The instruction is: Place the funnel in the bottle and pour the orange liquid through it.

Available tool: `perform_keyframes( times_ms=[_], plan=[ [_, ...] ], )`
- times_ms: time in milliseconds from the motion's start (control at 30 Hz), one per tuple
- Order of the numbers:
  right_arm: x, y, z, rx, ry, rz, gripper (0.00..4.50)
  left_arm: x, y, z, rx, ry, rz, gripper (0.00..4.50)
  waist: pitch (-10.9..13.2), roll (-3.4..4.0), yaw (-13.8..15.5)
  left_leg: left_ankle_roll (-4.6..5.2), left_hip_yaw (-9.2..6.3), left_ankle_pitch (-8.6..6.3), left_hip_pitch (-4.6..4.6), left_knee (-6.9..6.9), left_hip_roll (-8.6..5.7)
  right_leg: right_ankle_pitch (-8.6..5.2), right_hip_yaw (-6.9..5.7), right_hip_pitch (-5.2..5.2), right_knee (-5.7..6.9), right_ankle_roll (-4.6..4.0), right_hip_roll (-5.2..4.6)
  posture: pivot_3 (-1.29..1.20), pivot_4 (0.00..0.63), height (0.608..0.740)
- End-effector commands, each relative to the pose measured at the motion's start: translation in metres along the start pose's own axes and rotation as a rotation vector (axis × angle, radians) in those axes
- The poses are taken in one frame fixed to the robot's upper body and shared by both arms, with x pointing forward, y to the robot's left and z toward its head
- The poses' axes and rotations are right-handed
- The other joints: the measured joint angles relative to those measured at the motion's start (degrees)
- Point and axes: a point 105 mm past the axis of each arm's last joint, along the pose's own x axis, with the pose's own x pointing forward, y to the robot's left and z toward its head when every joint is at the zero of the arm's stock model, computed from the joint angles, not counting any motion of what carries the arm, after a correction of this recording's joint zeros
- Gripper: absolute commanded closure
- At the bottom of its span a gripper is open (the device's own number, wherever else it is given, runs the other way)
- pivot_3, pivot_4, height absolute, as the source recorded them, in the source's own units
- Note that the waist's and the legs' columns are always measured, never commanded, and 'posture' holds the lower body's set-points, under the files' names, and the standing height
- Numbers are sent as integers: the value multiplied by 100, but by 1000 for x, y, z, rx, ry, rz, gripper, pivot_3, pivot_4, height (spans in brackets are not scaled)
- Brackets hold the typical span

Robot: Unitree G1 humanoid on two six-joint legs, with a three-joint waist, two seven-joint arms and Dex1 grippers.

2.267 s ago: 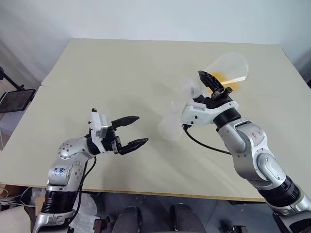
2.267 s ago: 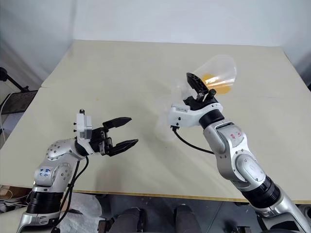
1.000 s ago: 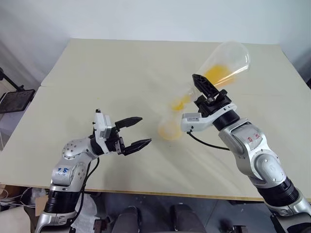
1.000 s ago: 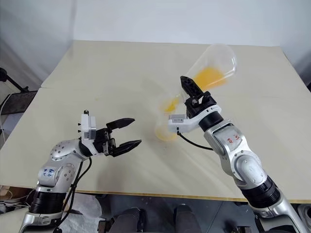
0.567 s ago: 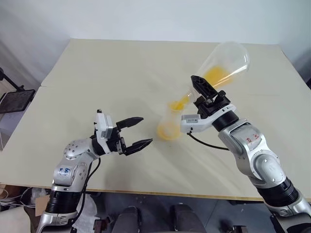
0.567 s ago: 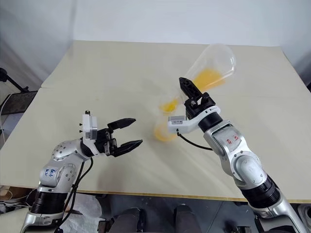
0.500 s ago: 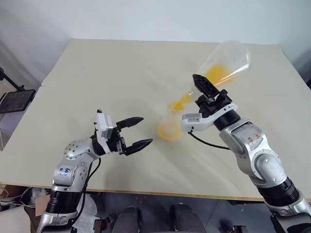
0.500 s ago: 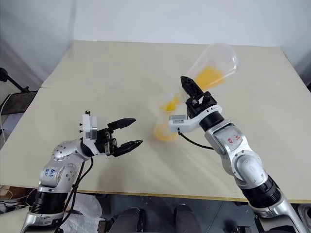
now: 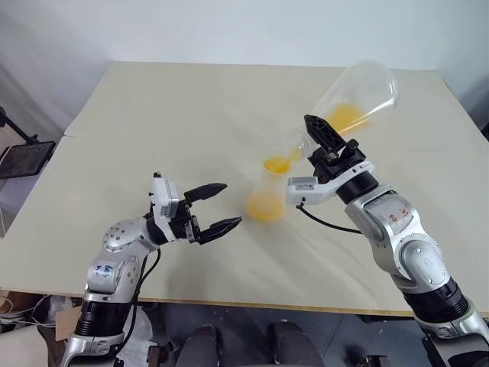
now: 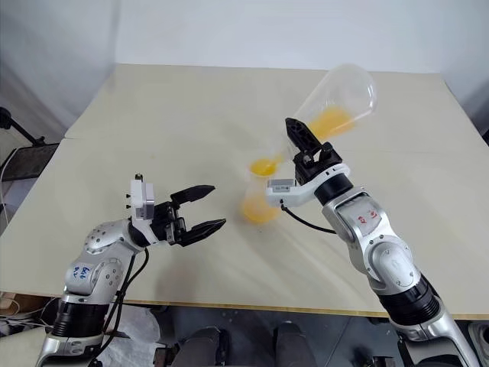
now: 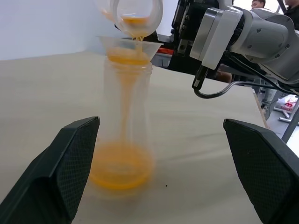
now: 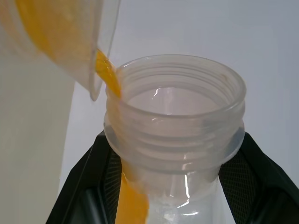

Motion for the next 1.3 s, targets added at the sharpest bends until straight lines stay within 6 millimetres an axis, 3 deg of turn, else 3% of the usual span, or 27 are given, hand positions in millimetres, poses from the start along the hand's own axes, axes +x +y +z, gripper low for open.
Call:
perform_keyframes(
  times_ms=[33, 567, 1300],
  plan=[
    [1, -21, -8, -20, 24, -83, 2056, 3, -5, 11, 48, -37, -19, 0, 0, 0, -1, 0, 0, 0, 0, 0, 0, 0, 0, 0, 0, 0, 0, 0, 150, 740],
    [3, -24, -6, -33, 4, -98, 2056, 8, -5, 22, 86, -73, -16, 0, 0, 0, -3, 0, 1, 0, 1, 1, 0, 0, 0, 0, 0, 0, 1, 0, 150, 740],
    [5, -26, -10, -65, 13, -107, 2056, 9, -4, 21, 80, -80, -4, 0, 0, 0, -2, 0, 1, 0, 2, 2, 0, 0, 0, 0, -1, 0, 1, 0, 150, 740]
  ],
)
